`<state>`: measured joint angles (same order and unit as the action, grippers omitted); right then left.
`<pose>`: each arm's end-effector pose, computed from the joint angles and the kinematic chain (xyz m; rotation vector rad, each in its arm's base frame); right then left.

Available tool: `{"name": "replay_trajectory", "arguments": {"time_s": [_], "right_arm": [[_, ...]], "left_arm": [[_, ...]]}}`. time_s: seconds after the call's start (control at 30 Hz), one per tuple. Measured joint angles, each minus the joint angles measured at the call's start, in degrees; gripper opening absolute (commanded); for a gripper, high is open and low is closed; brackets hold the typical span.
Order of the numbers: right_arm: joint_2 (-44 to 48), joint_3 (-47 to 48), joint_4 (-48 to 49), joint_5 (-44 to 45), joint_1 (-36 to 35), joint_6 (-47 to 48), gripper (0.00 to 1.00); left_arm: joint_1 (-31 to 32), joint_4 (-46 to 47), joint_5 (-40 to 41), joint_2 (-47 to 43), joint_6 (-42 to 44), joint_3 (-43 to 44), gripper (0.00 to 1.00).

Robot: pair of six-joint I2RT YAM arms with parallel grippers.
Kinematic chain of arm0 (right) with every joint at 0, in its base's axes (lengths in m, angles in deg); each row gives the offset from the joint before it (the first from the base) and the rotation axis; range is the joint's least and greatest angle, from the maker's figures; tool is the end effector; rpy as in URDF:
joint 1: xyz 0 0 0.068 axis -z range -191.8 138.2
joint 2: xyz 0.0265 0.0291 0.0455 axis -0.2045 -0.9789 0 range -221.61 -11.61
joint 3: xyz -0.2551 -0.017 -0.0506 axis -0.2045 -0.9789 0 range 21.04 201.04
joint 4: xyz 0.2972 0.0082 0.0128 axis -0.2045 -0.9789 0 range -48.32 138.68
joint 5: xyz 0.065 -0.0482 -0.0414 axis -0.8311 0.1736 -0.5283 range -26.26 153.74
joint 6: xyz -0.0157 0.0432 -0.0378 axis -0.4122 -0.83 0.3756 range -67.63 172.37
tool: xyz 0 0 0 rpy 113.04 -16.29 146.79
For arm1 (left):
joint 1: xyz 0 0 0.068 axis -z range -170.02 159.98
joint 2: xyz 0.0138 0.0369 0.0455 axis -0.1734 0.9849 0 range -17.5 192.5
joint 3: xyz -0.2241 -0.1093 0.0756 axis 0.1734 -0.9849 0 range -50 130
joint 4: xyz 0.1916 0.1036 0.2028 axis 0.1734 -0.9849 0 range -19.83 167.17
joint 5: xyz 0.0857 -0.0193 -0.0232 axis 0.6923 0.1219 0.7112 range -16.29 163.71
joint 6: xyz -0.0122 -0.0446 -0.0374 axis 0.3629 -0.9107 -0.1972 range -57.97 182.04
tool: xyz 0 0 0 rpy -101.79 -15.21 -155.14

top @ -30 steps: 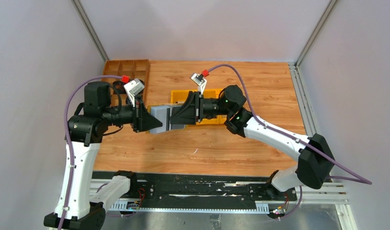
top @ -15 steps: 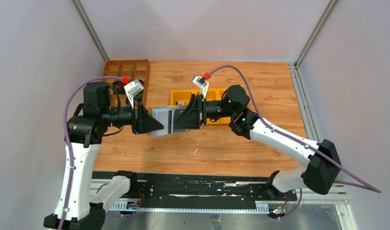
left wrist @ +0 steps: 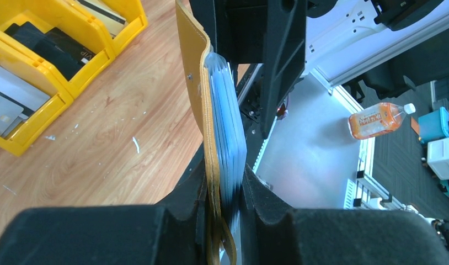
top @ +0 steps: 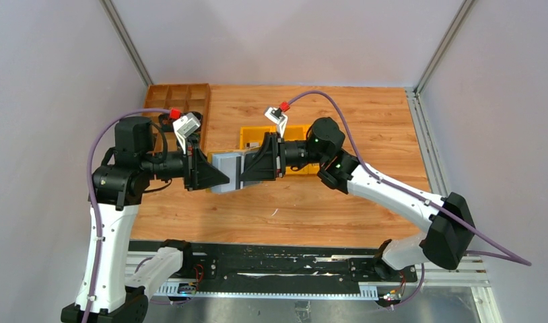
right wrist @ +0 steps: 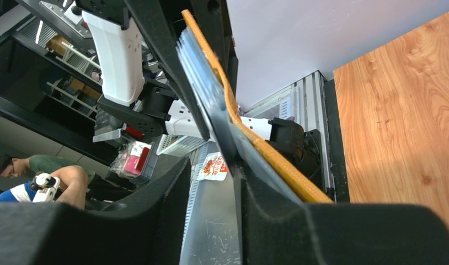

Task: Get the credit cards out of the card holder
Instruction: Remove the credit card from the card holder.

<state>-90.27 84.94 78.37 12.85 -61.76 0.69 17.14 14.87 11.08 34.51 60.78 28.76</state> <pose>0.2043 0.2957 0.3720 -0.9053 1.5121 1.9621 0.1617 -0.0592 0.4380 0.7145 1.9279 -1.2645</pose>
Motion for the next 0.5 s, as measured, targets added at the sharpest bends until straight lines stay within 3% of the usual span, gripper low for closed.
{"name": "replay_trajectory", "arguments": {"time_s": [0.27, 0.5], "right_arm": [[-2.7, 1.1, 0.4, 1.3, -0.4, -2.1, 0.16], [-3.6, 0.9, 4.0, 0.0, -0.4, -5.4, 0.00]], "left_arm": [[-0.7, -0.6, 0.6, -0.3, 0.3, 0.0, 0.09], [-1.0, -0.3, 0.2, -1.0, 0.6, 0.0, 0.22]]}}
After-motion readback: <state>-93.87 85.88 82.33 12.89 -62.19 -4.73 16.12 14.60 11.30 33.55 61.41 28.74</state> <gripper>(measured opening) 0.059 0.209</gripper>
